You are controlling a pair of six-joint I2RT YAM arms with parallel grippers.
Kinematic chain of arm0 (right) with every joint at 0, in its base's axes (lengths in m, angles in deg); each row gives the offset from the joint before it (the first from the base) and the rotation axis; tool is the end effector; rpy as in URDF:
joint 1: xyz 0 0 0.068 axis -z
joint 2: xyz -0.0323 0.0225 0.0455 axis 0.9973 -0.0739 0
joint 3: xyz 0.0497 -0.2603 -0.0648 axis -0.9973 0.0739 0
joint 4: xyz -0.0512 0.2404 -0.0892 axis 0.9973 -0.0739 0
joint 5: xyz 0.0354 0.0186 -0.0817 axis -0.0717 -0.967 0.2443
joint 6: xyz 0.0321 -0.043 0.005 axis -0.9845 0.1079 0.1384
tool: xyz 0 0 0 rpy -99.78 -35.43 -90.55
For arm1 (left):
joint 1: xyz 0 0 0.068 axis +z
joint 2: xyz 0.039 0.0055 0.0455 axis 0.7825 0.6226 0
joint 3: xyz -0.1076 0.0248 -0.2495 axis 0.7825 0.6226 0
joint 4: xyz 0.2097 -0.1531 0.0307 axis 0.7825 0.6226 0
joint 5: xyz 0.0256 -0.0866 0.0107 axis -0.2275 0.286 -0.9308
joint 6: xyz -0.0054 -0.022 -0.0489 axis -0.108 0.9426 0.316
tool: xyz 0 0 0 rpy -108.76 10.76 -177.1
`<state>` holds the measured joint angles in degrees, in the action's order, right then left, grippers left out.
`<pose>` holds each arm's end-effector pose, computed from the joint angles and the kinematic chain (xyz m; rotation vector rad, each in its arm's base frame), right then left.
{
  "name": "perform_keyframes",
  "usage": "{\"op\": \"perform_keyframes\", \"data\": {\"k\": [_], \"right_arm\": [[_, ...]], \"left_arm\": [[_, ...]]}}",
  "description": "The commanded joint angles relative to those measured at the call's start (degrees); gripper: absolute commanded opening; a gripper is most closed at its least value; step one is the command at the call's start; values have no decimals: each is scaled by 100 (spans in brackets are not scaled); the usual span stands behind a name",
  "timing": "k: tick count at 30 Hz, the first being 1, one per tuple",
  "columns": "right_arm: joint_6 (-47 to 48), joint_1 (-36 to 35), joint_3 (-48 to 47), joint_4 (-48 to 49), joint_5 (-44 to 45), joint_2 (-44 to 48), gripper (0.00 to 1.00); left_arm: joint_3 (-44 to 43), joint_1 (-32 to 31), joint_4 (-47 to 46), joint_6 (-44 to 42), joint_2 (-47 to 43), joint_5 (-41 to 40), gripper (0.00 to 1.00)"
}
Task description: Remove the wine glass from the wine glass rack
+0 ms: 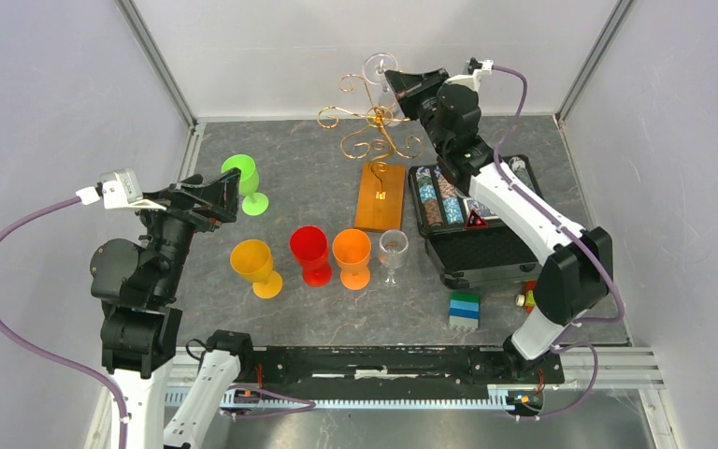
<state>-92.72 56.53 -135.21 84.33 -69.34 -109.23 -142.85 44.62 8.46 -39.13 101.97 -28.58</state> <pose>0.3550 0.1898 0.4113 0.7476 1.4118 1.2466 0.0700 -0.0094 0.4578 -0.2378 1.3792 -0.5320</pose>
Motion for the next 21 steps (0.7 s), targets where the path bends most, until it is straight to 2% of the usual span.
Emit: {"op": "perform_keyframes", "data": {"k": [1, 8, 21], "right_arm": [[199, -3, -534, 789, -242, -252, 0], [476, 5, -649, 1355, -220, -559, 0], [1187, 217, -1570, 1865, -118, -1126, 0]], "left_arm": [[24, 11, -214, -85, 14, 17, 100], [6, 11, -195, -133, -3, -5, 100], [49, 11, -187, -140, 1, 12, 100]]}}
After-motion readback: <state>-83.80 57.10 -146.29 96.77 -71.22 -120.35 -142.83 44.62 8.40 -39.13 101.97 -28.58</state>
